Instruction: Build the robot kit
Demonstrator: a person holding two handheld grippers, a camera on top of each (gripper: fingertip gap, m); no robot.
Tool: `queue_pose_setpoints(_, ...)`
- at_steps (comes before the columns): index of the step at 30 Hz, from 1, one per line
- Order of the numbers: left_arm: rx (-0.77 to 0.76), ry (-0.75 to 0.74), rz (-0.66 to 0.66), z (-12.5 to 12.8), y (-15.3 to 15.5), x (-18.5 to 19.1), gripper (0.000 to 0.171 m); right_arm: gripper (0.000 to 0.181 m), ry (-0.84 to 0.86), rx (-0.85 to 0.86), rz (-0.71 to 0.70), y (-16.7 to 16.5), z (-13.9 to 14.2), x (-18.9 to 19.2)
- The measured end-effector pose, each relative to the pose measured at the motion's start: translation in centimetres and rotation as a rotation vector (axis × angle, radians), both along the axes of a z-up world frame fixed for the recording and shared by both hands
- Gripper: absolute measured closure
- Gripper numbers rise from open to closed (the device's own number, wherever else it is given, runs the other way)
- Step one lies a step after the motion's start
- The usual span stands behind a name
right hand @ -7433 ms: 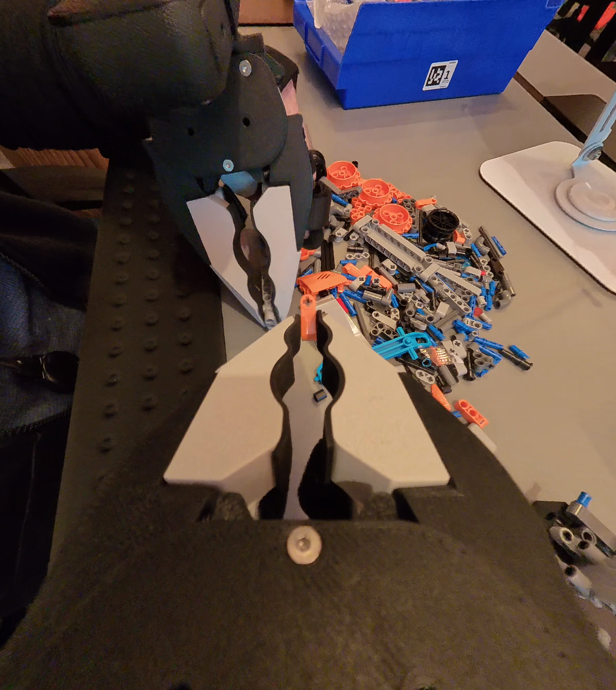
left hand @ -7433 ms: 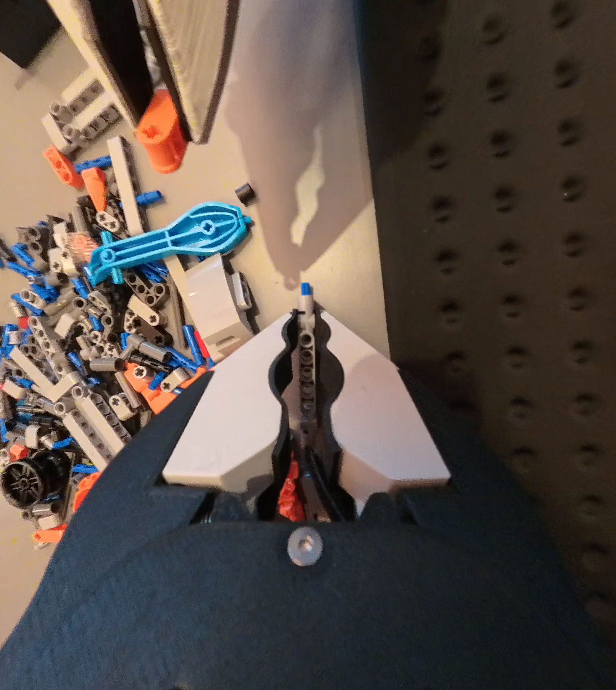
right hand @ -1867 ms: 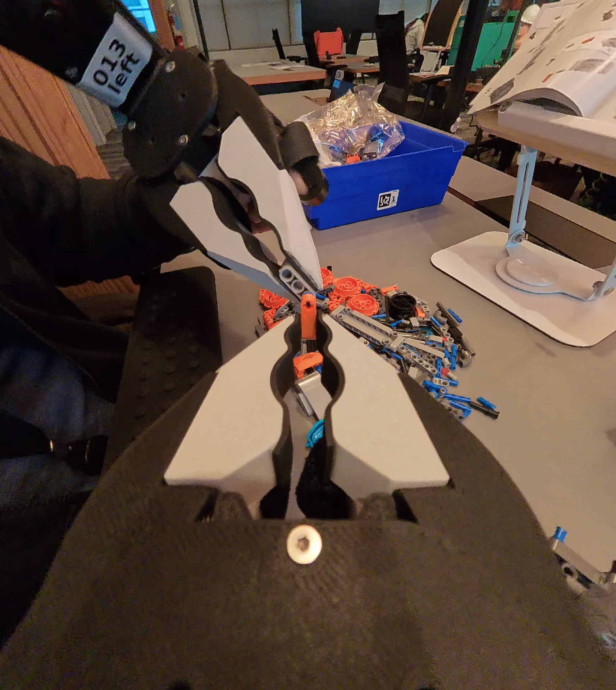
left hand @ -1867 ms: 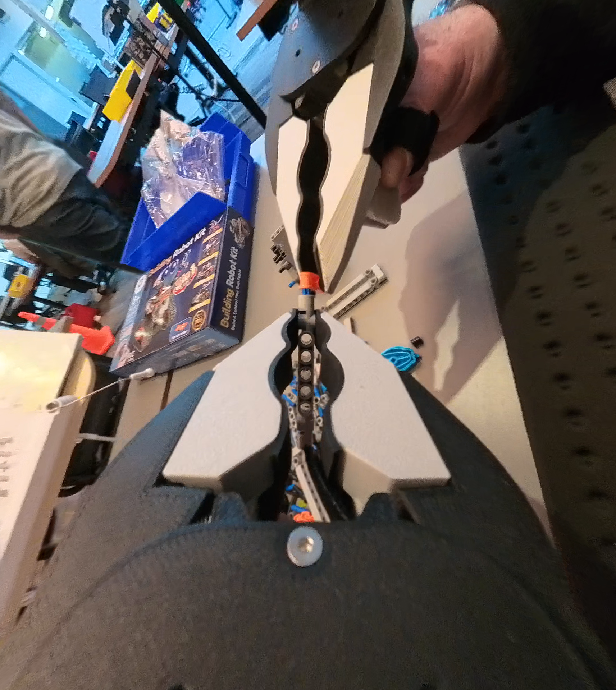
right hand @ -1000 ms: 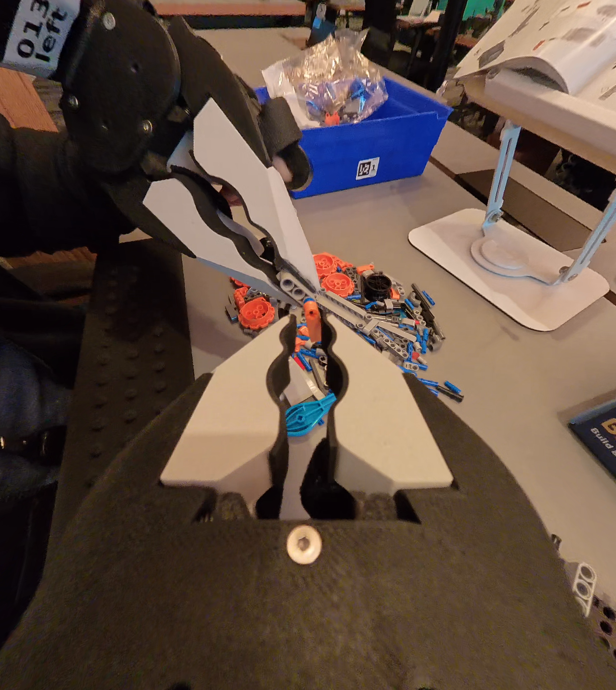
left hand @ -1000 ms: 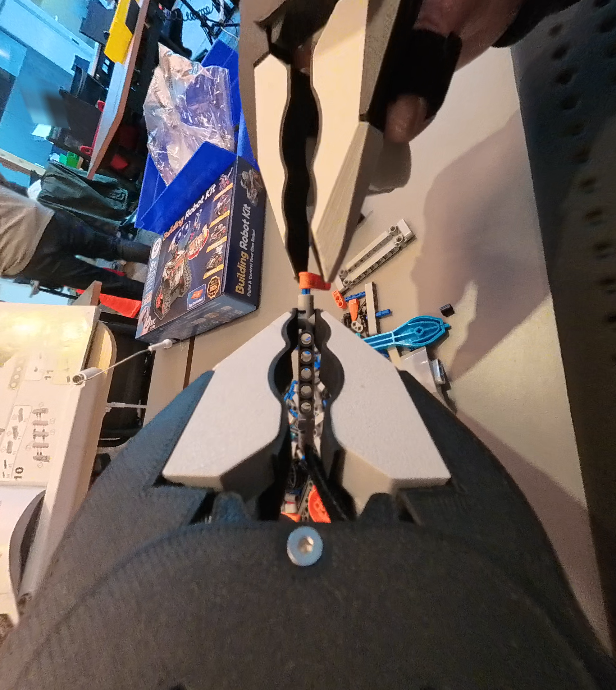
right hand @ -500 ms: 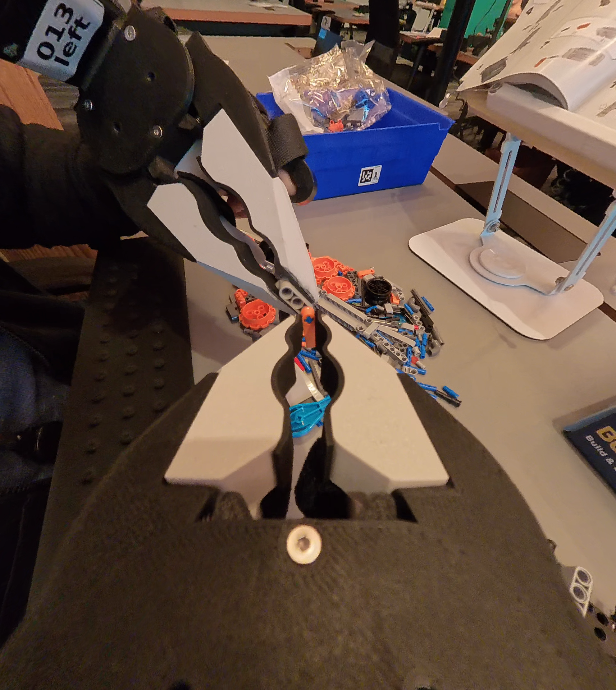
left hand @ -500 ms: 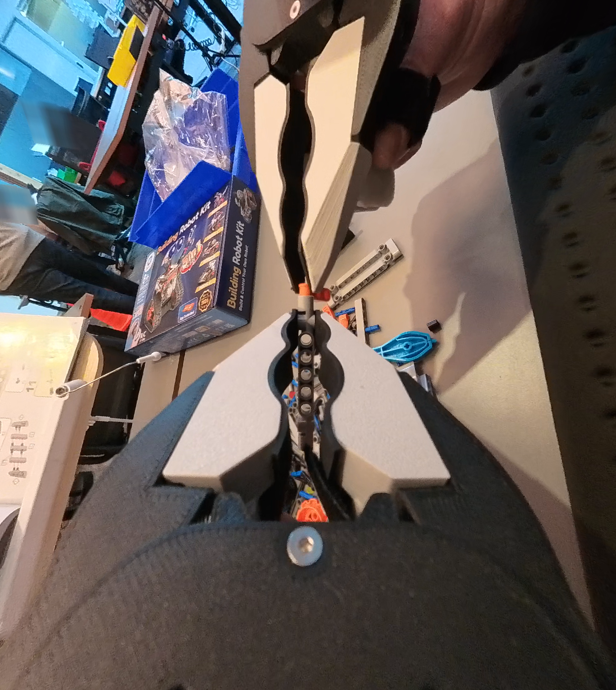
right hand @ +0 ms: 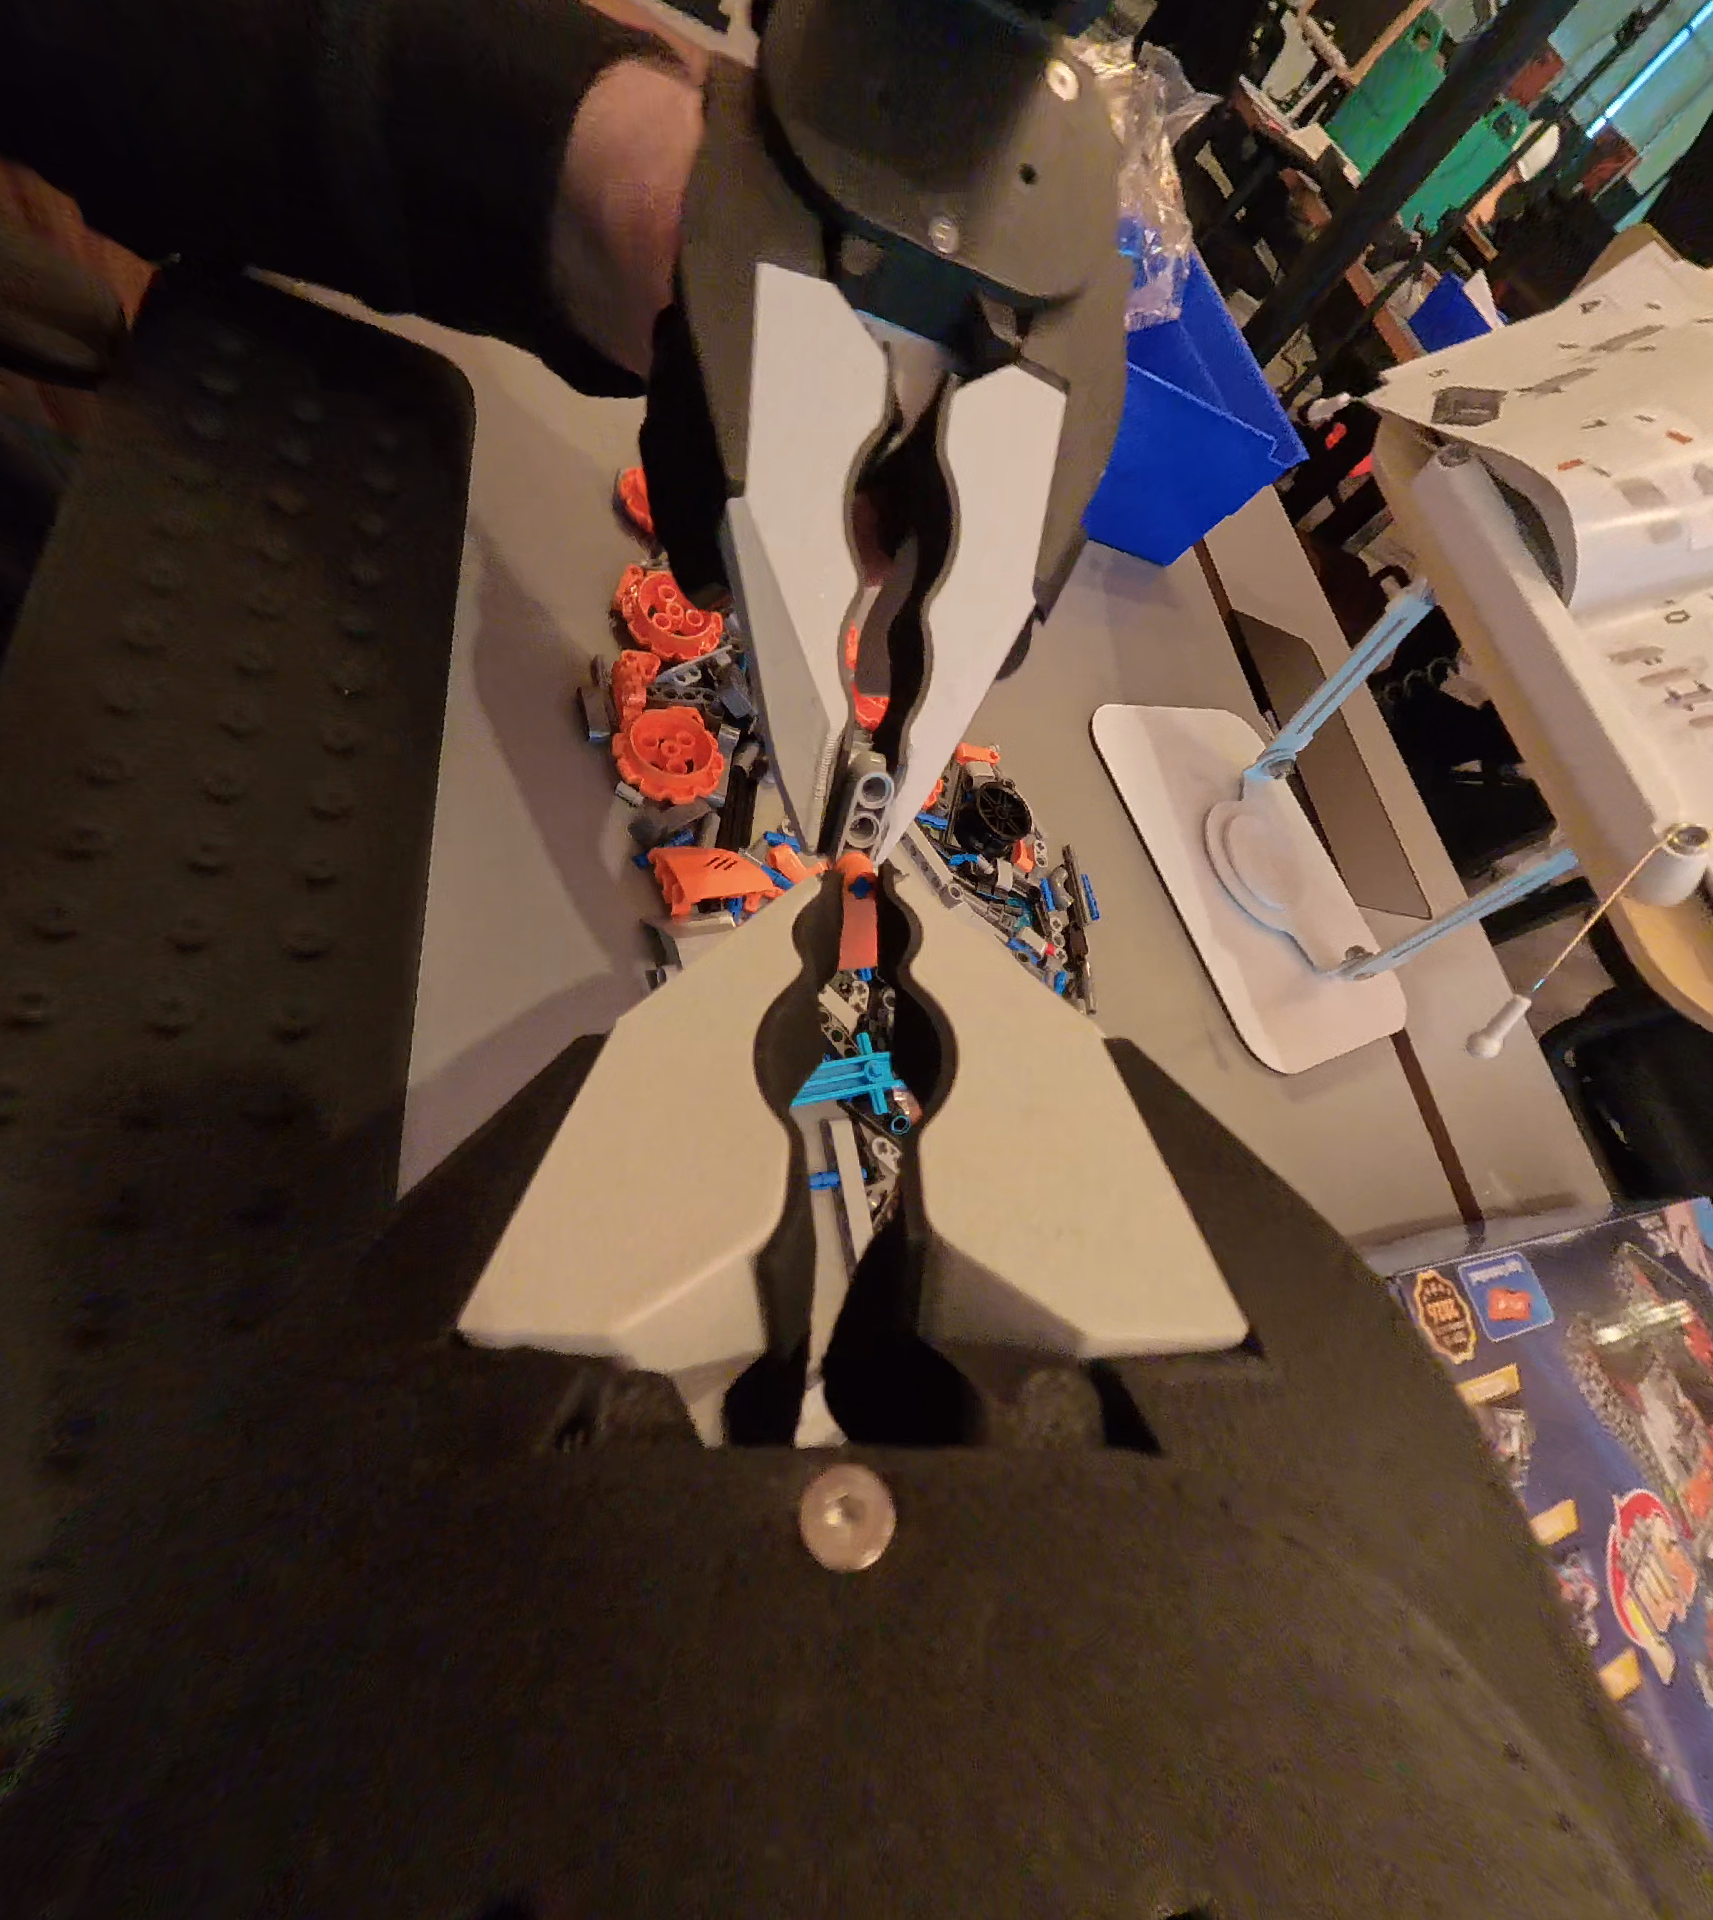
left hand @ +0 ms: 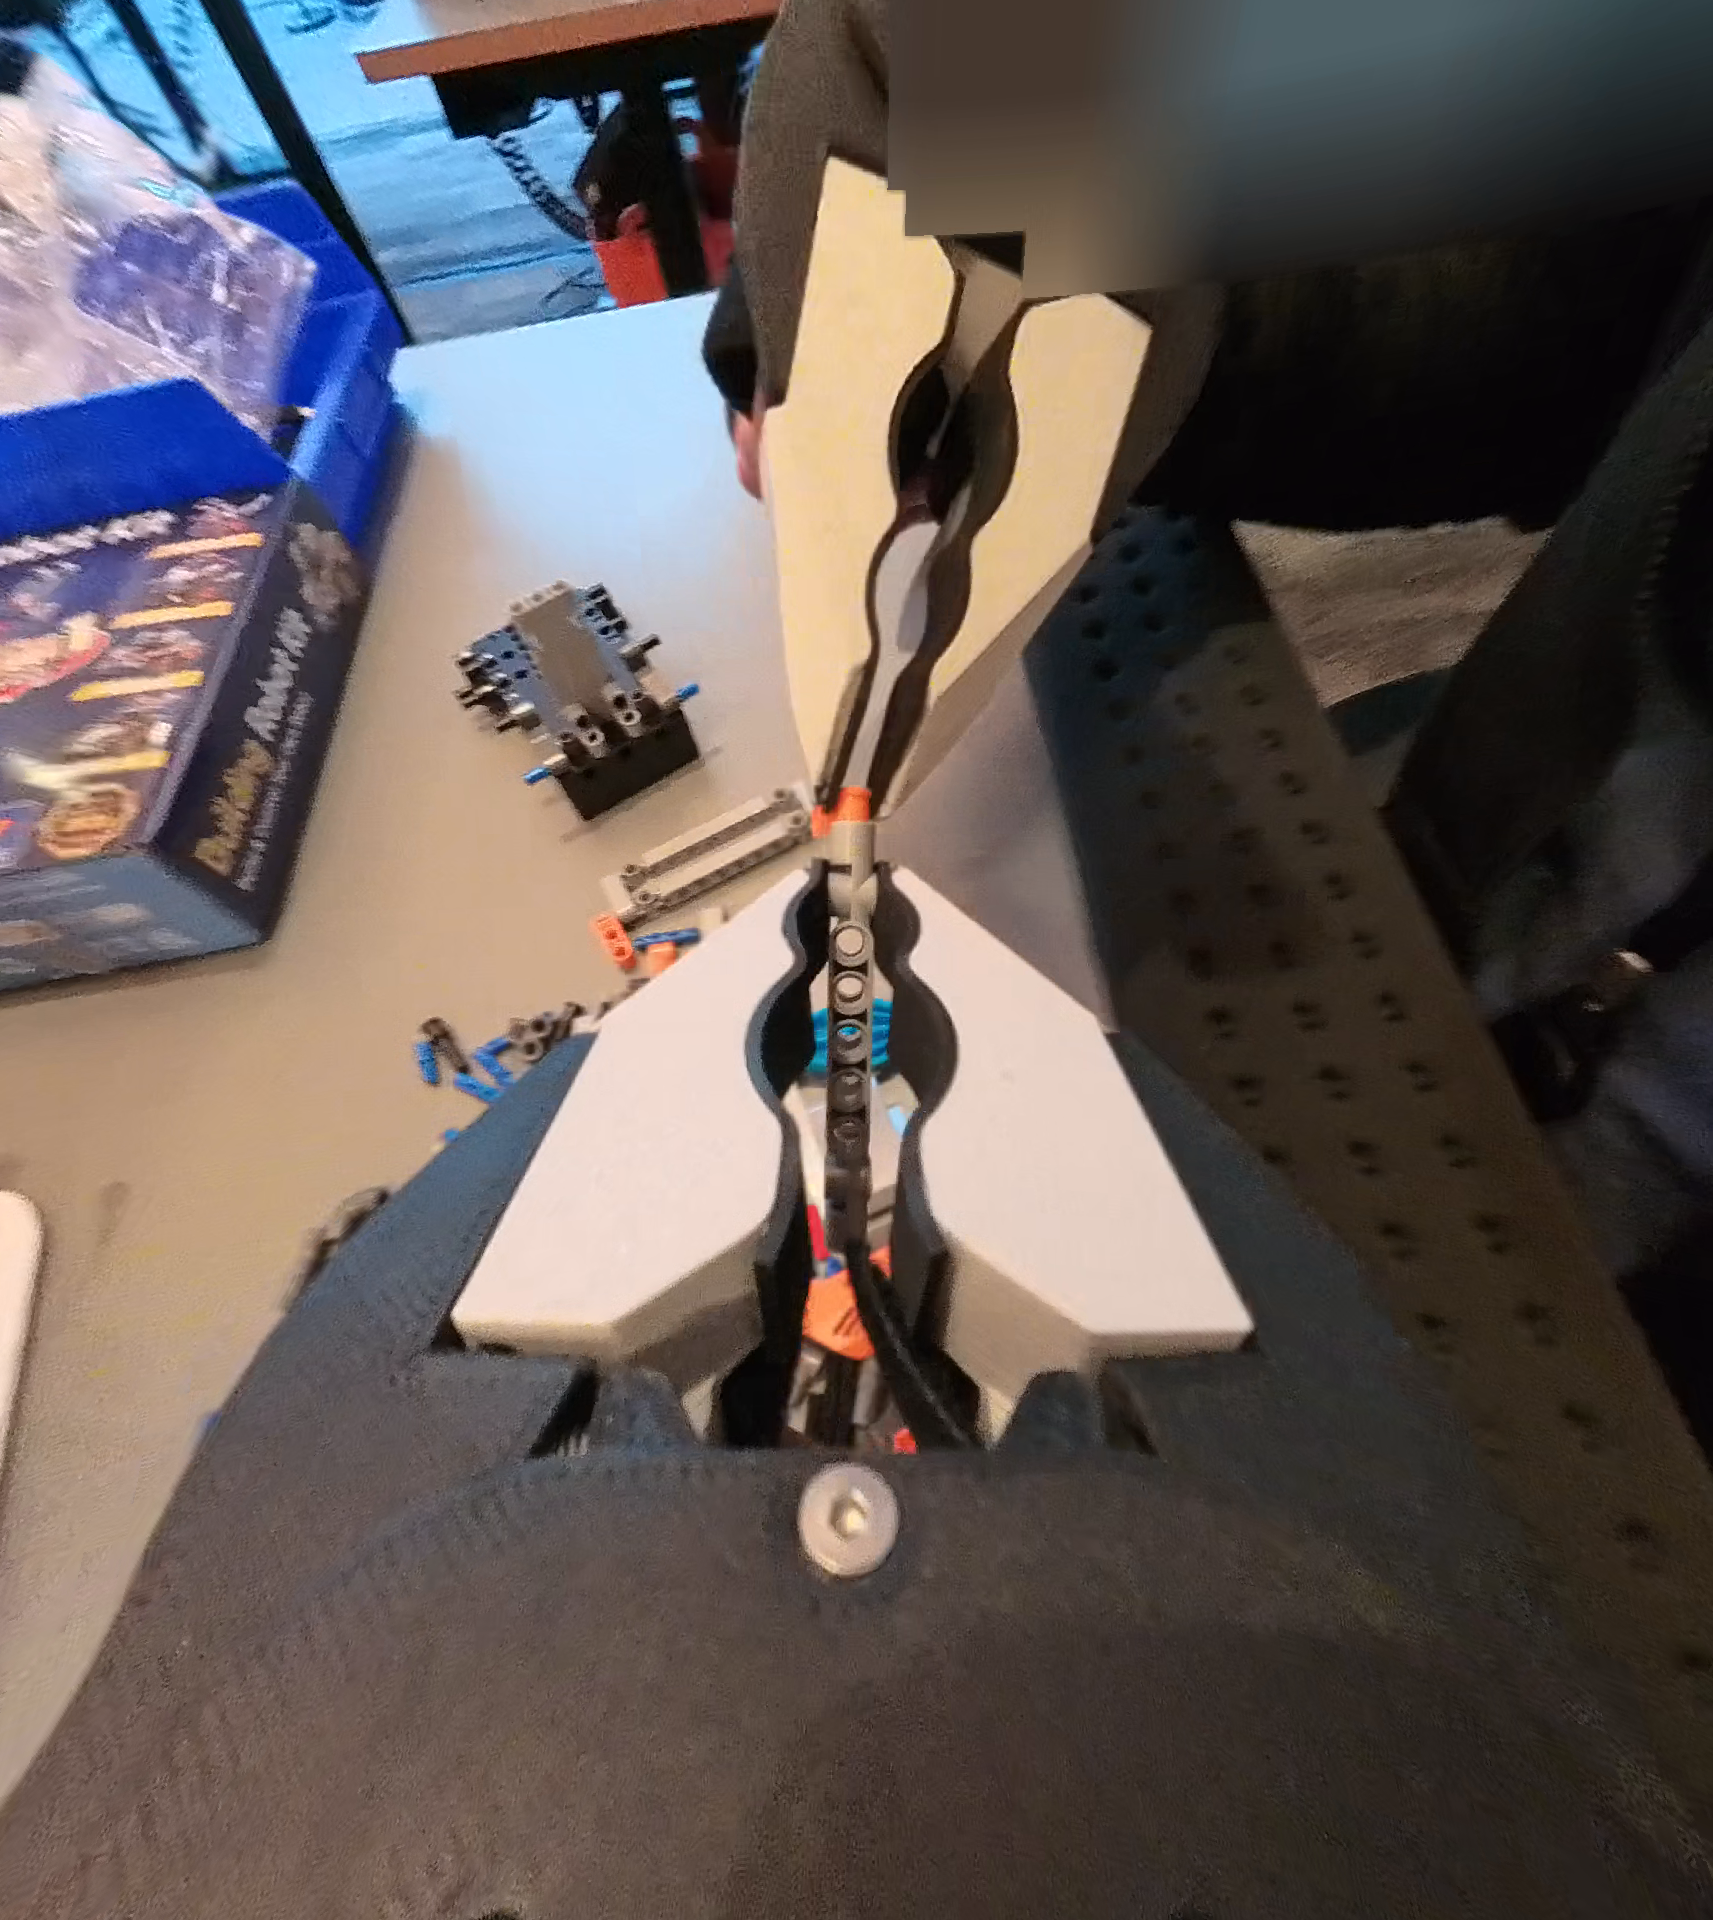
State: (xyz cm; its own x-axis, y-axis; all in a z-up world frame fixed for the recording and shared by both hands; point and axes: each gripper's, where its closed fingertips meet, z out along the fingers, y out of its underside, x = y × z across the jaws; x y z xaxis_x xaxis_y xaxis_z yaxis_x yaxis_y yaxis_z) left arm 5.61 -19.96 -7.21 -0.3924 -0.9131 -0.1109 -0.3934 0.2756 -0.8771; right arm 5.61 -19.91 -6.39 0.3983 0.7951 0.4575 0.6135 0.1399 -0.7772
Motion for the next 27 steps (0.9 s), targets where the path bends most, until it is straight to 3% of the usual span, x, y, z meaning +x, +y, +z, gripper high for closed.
queue_pose_setpoints(4,-0.088,-0.014,-0.018,0.2,0.3,0.0,0.166,0.176,0.066,-0.064,-0.006,0.3,0.3,0.0)
queue_pose_setpoints(8,-0.057,-0.047,0.009,0.8,0.7,0.1,0.166,0.168,0.164,-0.155,-0.02,0.5,0.4,0.6)
queue_pose_setpoints(21,0.111,-0.045,0.09,0.4,2.1,0.1,0.167,0.176,0.312,-0.379,-0.098,1.8,-0.2,0.5)
queue_pose_setpoints(24,0.108,-0.06,0.103,0.7,2.7,-0.1,0.167,0.175,0.35,-0.366,-0.09,2.5,0.2,0.4)
queue_pose_setpoints(27,0.111,-0.077,0.111,1.2,3.4,-0.2,0.167,0.163,0.326,-0.363,-0.085,3.1,0.2,0.4)
